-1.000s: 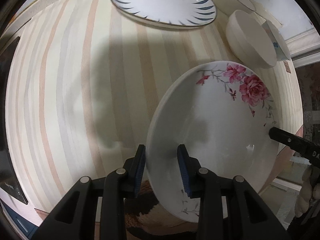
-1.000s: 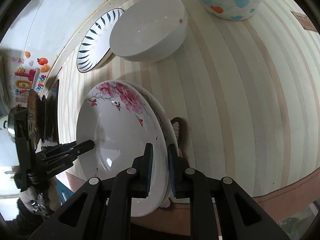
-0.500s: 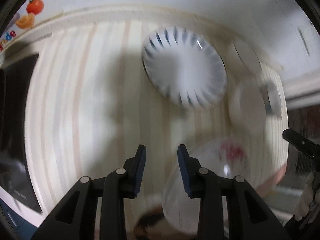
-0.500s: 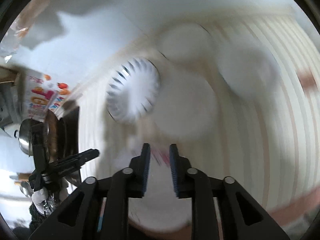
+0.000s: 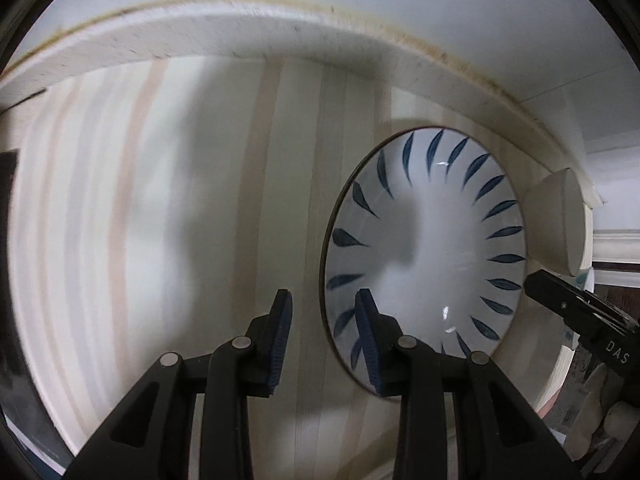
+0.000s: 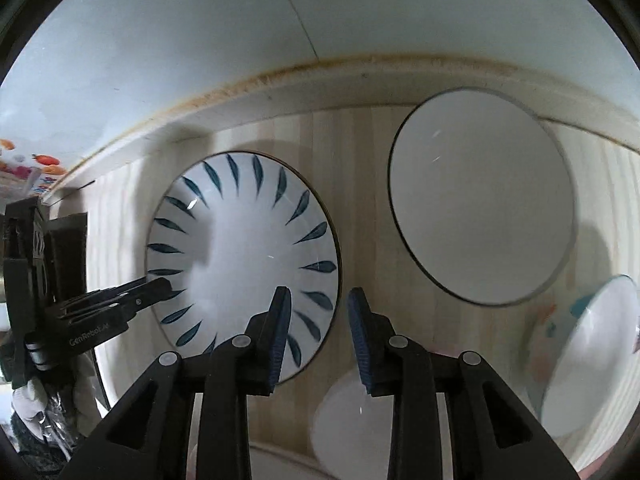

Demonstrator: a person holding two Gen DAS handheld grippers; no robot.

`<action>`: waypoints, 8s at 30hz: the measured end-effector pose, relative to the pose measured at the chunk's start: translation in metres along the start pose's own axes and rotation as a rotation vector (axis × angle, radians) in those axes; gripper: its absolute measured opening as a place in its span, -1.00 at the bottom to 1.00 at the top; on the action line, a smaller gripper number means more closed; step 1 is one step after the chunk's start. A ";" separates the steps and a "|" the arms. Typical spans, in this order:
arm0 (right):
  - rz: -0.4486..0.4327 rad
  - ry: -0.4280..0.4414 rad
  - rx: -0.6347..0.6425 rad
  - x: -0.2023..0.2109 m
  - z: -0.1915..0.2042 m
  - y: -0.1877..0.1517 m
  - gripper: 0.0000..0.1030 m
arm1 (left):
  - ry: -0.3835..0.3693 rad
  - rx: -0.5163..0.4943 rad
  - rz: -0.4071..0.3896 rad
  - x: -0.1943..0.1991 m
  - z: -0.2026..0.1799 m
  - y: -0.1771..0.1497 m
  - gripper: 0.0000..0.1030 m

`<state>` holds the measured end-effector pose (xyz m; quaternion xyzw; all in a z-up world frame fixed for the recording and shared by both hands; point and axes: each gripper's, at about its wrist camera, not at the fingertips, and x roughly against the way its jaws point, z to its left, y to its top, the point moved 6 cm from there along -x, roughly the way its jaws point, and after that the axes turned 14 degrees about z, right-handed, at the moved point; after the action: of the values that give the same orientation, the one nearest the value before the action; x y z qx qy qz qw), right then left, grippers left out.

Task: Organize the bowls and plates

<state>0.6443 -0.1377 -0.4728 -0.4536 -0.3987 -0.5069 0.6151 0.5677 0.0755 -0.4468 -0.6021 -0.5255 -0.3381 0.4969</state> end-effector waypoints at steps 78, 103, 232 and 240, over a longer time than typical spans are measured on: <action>-0.051 0.071 0.062 -0.038 -0.049 -0.275 -0.68 | 0.121 -0.118 -0.036 -0.026 -0.034 -0.204 -0.49; 0.033 0.056 -0.015 -0.020 -0.054 -0.281 -0.57 | 0.122 -0.032 -0.030 -0.022 -0.042 -0.214 -0.49; -0.083 0.111 -0.090 0.012 -0.223 -0.256 -0.66 | 0.122 -0.367 -0.047 -0.083 -0.292 -0.185 -0.42; -0.060 0.101 -0.083 0.005 -0.230 -0.257 -0.66 | 0.139 -0.363 -0.029 -0.099 -0.300 -0.184 -0.43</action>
<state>0.3989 -0.3790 -0.4906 -0.4402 -0.3594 -0.5634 0.5997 0.4020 -0.2486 -0.4113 -0.6494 -0.4292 -0.4750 0.4104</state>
